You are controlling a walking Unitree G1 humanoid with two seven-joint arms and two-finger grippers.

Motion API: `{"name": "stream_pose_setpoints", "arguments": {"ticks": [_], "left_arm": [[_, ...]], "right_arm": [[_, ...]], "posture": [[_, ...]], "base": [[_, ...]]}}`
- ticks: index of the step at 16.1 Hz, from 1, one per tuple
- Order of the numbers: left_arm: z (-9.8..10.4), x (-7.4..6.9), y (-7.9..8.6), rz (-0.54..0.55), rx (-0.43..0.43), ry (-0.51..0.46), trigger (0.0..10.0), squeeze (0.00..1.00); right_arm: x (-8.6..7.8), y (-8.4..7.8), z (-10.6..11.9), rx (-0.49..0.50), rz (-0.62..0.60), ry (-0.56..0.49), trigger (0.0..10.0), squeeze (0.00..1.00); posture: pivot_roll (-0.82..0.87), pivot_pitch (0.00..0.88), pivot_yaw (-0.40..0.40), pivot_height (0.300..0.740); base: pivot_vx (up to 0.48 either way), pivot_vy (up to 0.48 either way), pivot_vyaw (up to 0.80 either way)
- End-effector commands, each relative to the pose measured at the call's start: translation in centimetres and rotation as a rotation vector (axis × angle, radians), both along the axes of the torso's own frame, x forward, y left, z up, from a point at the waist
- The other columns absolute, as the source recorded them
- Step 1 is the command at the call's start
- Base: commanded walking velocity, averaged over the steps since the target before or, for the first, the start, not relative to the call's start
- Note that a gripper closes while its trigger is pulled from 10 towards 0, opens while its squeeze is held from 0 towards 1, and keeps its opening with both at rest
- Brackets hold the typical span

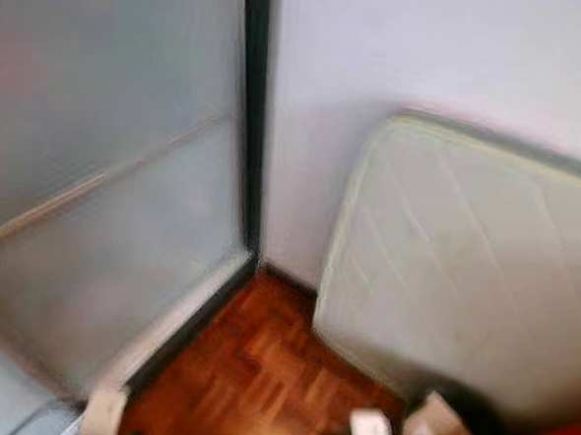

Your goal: Clean up the room

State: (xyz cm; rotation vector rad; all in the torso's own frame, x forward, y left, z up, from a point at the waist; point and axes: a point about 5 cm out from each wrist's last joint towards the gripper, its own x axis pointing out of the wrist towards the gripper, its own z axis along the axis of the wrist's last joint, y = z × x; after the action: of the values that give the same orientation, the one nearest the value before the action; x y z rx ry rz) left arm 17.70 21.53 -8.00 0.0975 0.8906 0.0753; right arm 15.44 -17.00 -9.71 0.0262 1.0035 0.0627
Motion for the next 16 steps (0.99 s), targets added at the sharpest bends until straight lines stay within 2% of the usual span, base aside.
{"name": "stream_pose_setpoints", "arguments": {"ticks": [1,15,16], "left_arm": [[0.22,0.79,-0.90,-0.018,-0.018,-0.020,10.0,0.00],[0.17,0.75,-1.03,-0.024,-0.023,-0.016,10.0,0.00],[0.18,0.75,-1.03,-0.024,-0.023,-0.016,10.0,0.00]], "right_arm": [[-0.74,-1.51,-0.15,-0.032,-0.023,0.023,10.0,0.00],[-0.81,-1.47,-0.19,-0.019,-0.046,0.027,10.0,0.00],[-0.83,-1.45,-0.21,-0.014,-0.049,0.030,10.0,0.00]], "posture": [[0.00,0.016,-0.039,0.740],[0.00,0.017,-0.037,0.740],[0.00,0.017,-0.037,0.740]], "base": [[0.386,0.000,0.00],[0.387,0.000,0.00],[0.386,0.000,-0.77]]}}
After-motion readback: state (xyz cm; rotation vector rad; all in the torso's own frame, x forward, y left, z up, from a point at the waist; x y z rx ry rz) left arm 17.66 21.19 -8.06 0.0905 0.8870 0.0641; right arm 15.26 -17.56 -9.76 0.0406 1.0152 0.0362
